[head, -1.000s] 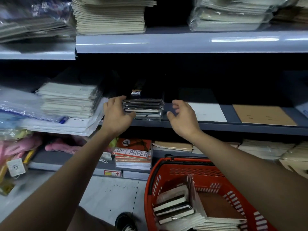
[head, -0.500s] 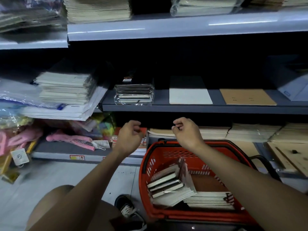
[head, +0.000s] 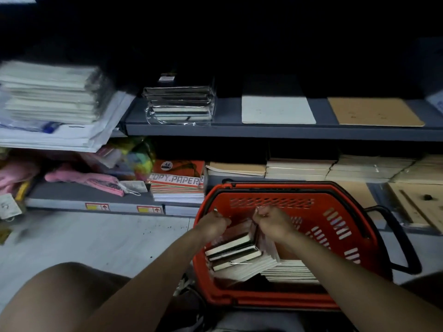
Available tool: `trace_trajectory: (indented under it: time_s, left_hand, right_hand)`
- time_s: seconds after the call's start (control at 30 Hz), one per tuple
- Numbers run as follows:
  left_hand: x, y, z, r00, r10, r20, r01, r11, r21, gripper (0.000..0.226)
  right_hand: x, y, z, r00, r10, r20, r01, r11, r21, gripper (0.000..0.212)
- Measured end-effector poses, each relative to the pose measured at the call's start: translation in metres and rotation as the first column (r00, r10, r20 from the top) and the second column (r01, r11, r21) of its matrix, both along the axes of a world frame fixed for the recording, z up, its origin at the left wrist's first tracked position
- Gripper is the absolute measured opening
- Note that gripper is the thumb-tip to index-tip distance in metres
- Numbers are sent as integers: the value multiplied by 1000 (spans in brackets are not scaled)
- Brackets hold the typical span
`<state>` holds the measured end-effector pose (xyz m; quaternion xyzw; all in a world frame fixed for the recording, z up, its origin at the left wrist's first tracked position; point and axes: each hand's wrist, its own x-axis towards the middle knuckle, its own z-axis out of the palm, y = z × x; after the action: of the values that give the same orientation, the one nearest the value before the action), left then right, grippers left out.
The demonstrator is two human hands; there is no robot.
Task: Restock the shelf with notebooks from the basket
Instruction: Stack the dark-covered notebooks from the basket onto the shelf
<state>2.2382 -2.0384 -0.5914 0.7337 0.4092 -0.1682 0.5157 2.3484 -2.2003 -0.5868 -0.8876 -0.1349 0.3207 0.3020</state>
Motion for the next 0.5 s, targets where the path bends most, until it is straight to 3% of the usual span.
trace_trajectory:
  time_s: [0.1,0.23,0.33,0.4,0.43,0.5]
  left_hand:
    - [9,-8,-13,998,-17,-67,14,999,-44,36]
    - [22,-13,-24,987,-52,-154,39,995,-92,50]
    - [31,-15,-33,974,-40,-224,18,995,-96,67]
    - [35,-16,-35,969,14,-248,-33,997,-71,65]
    - [36,-17,-32,968,47,-246,-63,997,-55,61]
    - [38,-19,-29,968,80,-238,-93,995,-42,55]
  right_hand:
    - [-6,7,-15,991,-30,-127,30,1000,-2,25]
    - [-9,16,-34,993,-88,-81,82,993,-81,70]
    - [-5,19,-36,993,-85,-83,73,987,-141,79]
    - [-5,19,-34,988,-104,-118,85,984,-156,89]
    - [-4,18,-33,984,-111,-141,89,985,-151,87]
    - [-4,15,-29,980,-108,-168,86,987,-133,63]
